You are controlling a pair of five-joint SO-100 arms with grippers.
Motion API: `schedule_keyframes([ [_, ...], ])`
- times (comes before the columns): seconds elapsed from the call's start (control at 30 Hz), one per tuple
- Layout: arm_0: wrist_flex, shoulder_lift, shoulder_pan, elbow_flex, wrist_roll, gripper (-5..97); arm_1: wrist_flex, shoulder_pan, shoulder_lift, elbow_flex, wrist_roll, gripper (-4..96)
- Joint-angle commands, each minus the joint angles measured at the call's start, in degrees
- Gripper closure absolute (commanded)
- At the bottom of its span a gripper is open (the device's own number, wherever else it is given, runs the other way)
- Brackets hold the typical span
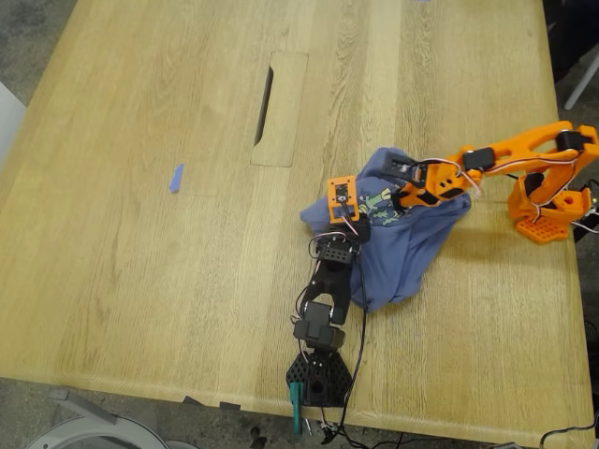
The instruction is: Fold a T-shirt
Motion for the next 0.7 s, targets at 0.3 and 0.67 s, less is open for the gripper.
schedule_keyframes([
  [0.3,-0.9,-1.3,-10.7,-2.6,-1.1,89,19.2,3.1,26.4,12.7,0.7,91.3],
  [0.67,5.1,3.8,-15.4,-4.7,-1.1,89,30.8,12.2,31.8,5.7,0.7,91.3],
])
